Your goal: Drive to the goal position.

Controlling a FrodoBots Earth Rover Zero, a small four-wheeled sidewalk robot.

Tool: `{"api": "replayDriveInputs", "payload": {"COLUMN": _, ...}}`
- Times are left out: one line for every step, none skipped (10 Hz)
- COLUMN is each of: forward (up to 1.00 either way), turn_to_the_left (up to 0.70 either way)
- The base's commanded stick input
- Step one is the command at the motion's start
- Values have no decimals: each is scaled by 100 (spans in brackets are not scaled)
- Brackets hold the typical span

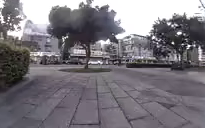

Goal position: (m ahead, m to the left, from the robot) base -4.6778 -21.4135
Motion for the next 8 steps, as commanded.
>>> {"api": "replayDriveInputs", "payload": {"forward": 100, "turn_to_the_left": -40}}
{"api": "replayDriveInputs", "payload": {"forward": 100, "turn_to_the_left": -40}}
{"api": "replayDriveInputs", "payload": {"forward": 100, "turn_to_the_left": -40}}
{"api": "replayDriveInputs", "payload": {"forward": 100, "turn_to_the_left": -40}}
{"api": "replayDriveInputs", "payload": {"forward": 100, "turn_to_the_left": -40}}
{"api": "replayDriveInputs", "payload": {"forward": 100, "turn_to_the_left": -40}}
{"api": "replayDriveInputs", "payload": {"forward": 100, "turn_to_the_left": -40}}
{"api": "replayDriveInputs", "payload": {"forward": 100, "turn_to_the_left": -40}}
